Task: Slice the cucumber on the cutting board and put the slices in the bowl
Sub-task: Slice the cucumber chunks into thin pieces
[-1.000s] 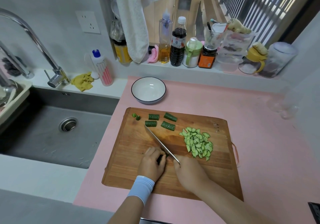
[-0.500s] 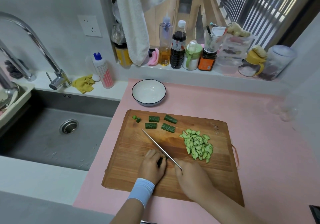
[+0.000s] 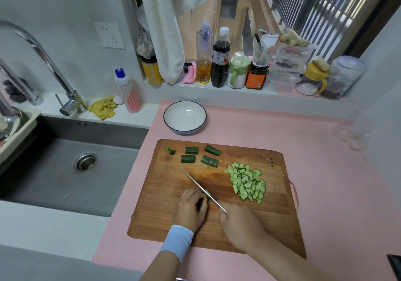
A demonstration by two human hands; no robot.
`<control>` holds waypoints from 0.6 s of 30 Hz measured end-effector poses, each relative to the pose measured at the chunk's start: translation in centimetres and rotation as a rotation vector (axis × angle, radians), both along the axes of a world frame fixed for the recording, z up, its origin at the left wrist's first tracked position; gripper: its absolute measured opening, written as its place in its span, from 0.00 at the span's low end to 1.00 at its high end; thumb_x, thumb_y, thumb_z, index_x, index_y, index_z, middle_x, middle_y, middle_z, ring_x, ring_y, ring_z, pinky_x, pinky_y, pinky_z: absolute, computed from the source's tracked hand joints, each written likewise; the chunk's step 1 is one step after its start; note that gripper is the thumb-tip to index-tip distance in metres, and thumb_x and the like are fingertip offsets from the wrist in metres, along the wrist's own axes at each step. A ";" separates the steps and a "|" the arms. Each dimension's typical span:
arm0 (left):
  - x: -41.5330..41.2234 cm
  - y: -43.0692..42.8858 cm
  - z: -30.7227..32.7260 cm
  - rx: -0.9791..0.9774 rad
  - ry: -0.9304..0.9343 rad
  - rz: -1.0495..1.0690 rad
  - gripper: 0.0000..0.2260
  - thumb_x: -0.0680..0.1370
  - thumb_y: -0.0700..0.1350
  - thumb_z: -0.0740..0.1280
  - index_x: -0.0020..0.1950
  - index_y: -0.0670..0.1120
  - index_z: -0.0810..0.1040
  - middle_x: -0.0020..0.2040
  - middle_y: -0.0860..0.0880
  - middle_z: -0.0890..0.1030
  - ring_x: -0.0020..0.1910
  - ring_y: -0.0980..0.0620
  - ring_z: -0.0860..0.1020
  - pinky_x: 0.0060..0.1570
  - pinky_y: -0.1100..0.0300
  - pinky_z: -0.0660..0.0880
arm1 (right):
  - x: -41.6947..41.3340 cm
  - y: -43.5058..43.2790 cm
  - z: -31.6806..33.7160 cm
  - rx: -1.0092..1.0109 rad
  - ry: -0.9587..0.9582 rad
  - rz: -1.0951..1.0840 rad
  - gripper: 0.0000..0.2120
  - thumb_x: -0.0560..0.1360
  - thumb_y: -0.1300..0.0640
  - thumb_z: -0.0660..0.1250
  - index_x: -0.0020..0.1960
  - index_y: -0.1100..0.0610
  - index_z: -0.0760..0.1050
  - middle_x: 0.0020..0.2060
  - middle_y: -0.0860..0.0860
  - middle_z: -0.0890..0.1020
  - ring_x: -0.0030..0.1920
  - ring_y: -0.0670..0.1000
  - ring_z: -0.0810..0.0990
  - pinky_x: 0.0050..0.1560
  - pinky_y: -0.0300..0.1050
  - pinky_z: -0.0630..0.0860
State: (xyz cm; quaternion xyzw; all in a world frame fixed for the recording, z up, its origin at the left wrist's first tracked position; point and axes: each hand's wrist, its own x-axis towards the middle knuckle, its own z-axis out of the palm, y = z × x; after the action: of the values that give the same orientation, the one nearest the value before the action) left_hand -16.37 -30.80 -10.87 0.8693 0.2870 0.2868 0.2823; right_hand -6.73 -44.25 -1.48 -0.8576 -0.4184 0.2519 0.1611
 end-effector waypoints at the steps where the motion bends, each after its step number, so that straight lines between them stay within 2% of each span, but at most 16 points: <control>1: 0.0 0.0 -0.1 0.000 -0.004 0.002 0.07 0.69 0.35 0.75 0.39 0.44 0.79 0.39 0.52 0.77 0.41 0.56 0.72 0.49 0.73 0.66 | 0.1 0.5 -0.2 -0.005 0.009 -0.001 0.11 0.82 0.51 0.55 0.55 0.47 0.76 0.42 0.50 0.84 0.45 0.55 0.81 0.40 0.45 0.69; 3: -0.1 -0.1 -0.3 0.008 -0.011 0.004 0.01 0.72 0.40 0.70 0.40 0.43 0.79 0.41 0.52 0.75 0.42 0.55 0.72 0.51 0.73 0.65 | 0.1 1.2 -0.4 -0.006 0.007 -0.002 0.11 0.81 0.50 0.55 0.57 0.45 0.76 0.43 0.52 0.84 0.45 0.57 0.81 0.41 0.46 0.71; 6: -0.1 -0.4 -0.5 0.007 -0.004 0.015 0.05 0.74 0.43 0.65 0.42 0.43 0.80 0.42 0.50 0.75 0.43 0.53 0.73 0.53 0.73 0.64 | 0.1 1.5 -0.8 0.001 -0.010 0.006 0.13 0.81 0.48 0.55 0.60 0.43 0.75 0.44 0.52 0.85 0.46 0.56 0.82 0.43 0.46 0.74; 10: -0.2 -0.3 -0.5 0.002 -0.006 0.023 0.05 0.74 0.43 0.65 0.42 0.44 0.80 0.41 0.50 0.77 0.42 0.53 0.73 0.53 0.73 0.64 | 0.2 1.3 -1.0 0.027 -0.011 0.005 0.12 0.81 0.48 0.53 0.58 0.43 0.74 0.42 0.52 0.84 0.45 0.56 0.82 0.41 0.47 0.71; 14: -0.2 -0.4 -0.5 -0.026 0.003 0.030 0.04 0.74 0.43 0.65 0.41 0.44 0.79 0.41 0.50 0.77 0.42 0.53 0.74 0.52 0.73 0.64 | 0.0 0.8 -0.7 0.032 -0.022 0.020 0.15 0.80 0.49 0.53 0.62 0.41 0.73 0.42 0.51 0.84 0.44 0.55 0.82 0.41 0.47 0.73; 16: -0.2 -0.3 -0.4 -0.017 -0.001 0.028 0.02 0.73 0.41 0.67 0.40 0.44 0.78 0.40 0.50 0.76 0.41 0.52 0.74 0.51 0.73 0.64 | -0.1 0.3 -0.5 0.028 -0.040 0.011 0.14 0.81 0.48 0.54 0.63 0.40 0.73 0.43 0.51 0.84 0.45 0.55 0.82 0.41 0.47 0.73; 18: -0.2 -0.3 -0.5 -0.004 -0.001 0.019 0.04 0.71 0.37 0.71 0.40 0.44 0.78 0.39 0.50 0.76 0.41 0.52 0.74 0.51 0.71 0.65 | -0.2 -0.4 -0.3 0.033 -0.058 0.002 0.14 0.82 0.47 0.54 0.64 0.41 0.73 0.43 0.51 0.84 0.45 0.55 0.81 0.41 0.46 0.71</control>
State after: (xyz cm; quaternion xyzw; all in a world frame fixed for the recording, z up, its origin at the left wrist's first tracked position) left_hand -16.54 -31.06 -11.35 0.8658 0.2958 0.2893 0.2814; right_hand -6.94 -44.65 -1.77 -0.8615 -0.4277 0.2201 0.1628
